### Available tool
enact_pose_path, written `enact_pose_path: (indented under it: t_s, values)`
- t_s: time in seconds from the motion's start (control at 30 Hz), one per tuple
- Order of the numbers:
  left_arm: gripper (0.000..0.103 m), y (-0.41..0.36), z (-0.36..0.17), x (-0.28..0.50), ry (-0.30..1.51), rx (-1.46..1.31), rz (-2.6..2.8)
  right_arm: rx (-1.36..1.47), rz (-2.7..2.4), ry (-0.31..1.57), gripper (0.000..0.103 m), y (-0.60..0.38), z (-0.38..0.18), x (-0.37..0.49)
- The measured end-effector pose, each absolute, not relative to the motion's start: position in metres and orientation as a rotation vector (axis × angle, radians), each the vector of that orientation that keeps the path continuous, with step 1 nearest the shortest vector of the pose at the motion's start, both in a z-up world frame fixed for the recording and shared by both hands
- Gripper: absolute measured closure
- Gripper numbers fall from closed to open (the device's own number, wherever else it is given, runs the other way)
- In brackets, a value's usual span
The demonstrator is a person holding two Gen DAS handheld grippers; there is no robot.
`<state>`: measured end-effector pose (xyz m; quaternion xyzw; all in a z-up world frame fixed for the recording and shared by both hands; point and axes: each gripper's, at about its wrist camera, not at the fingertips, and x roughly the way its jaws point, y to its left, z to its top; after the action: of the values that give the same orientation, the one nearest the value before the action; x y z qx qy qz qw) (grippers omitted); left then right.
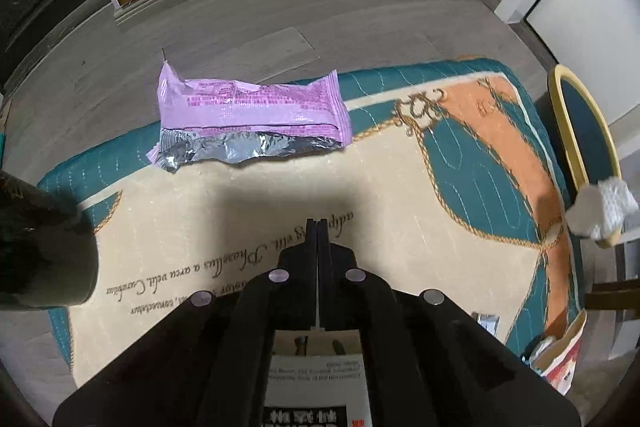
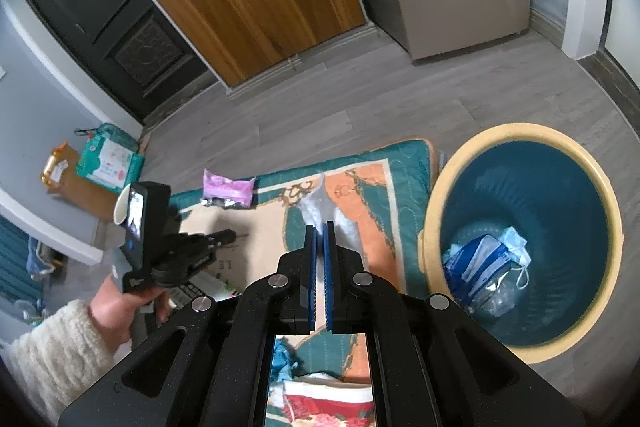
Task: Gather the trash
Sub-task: 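Lift the purple wrapper and white tissue and carry both tools over the bin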
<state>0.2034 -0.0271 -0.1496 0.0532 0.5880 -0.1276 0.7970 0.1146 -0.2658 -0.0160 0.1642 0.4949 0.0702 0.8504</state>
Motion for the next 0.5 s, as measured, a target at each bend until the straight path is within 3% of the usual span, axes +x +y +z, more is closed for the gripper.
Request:
enact_pose_path:
  t_s: [0.17, 0.2, 0.3, 0.5]
  values:
    - [0.102, -0.028, -0.125, 0.201, 1.183, 0.122, -0.292, 0.379, 0.15, 1.037, 0.099, -0.27, -0.015, 0.112]
    - [0.094, -0.026, -0.121, 0.206, 1.161, 0.132, -0.277, 0.379, 0.153, 1.036, 0.099, -0.27, -0.014, 0.113]
    - [0.039, -0.019, -0.113, 0.222, 1.105, 0.148, -0.209, 0.372, 0.157, 1.04, 0.099, -0.268, -0.016, 0.116]
    - [0.027, -0.032, -0.122, 0.25, 1.089, 0.199, -0.225, 0.361, 0.149, 1.065, 0.099, -0.272, -0.024, 0.117]
